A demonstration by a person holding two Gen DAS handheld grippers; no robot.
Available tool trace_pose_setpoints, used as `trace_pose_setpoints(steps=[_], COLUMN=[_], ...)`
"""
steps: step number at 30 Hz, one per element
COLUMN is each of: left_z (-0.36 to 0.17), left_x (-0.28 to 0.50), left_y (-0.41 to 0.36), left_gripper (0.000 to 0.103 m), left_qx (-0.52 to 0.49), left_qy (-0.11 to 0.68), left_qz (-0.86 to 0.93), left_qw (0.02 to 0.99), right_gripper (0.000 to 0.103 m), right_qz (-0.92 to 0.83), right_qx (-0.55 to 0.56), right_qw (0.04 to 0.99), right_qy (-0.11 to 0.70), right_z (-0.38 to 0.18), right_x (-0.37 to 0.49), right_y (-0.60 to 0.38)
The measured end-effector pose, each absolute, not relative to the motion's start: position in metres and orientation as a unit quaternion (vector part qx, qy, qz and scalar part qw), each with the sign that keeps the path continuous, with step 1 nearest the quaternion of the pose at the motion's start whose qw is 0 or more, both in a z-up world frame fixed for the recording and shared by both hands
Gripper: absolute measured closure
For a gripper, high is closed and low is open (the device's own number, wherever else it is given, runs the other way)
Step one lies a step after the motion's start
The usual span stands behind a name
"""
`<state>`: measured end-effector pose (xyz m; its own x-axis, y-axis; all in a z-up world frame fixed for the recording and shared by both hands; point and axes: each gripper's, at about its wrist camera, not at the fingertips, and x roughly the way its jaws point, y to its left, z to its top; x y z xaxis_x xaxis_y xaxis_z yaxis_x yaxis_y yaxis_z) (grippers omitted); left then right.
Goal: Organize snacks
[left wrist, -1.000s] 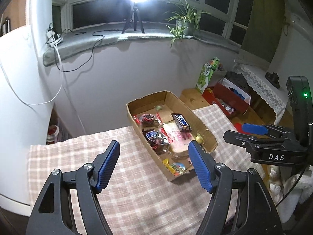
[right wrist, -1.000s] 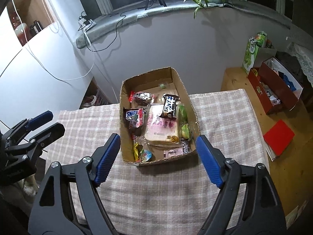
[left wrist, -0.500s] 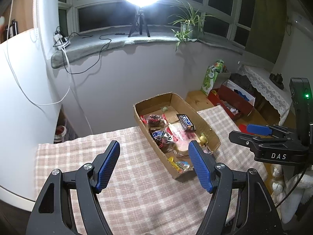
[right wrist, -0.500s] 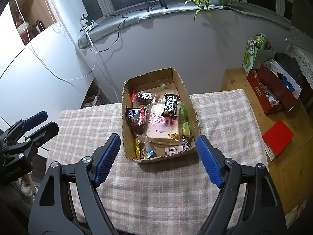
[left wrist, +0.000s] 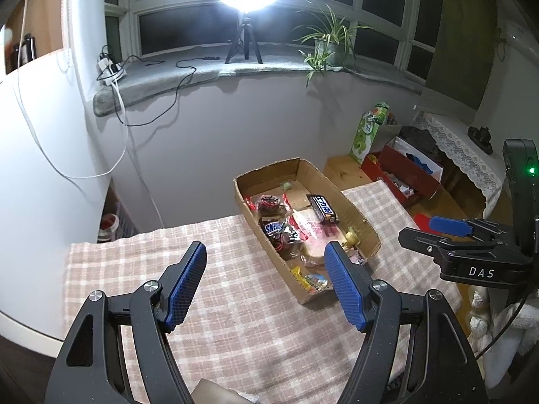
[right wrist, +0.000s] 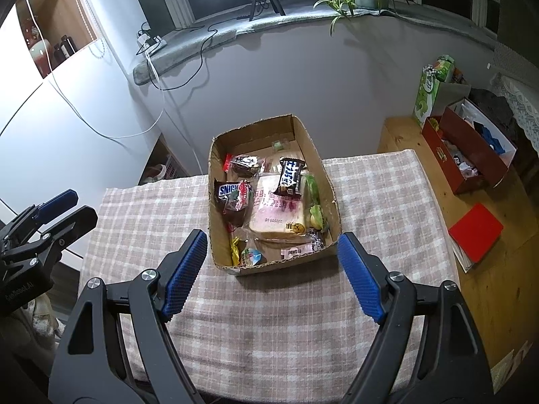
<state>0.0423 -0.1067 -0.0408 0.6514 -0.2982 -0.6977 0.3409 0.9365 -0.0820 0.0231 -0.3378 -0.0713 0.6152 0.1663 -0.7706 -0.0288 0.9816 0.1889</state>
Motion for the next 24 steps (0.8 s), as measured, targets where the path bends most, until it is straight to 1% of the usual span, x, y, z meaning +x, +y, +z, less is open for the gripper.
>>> trace_pose_setpoints(steps=[24], left_z=[-0.05], left_x=[0.045], left_y=[-0.105], left_gripper=[0.031], left_qx=[0.027], left_qy=[0.384], left_qz=[-0.173], left_qw=[0.907], right_gripper=[0.02], right_qz=[0.047], right_qx=[0.082], right_qw=[0.89], right_qy=[0.446], right_z=[-0.083], right_x=[0.026], right_y=[-0.337])
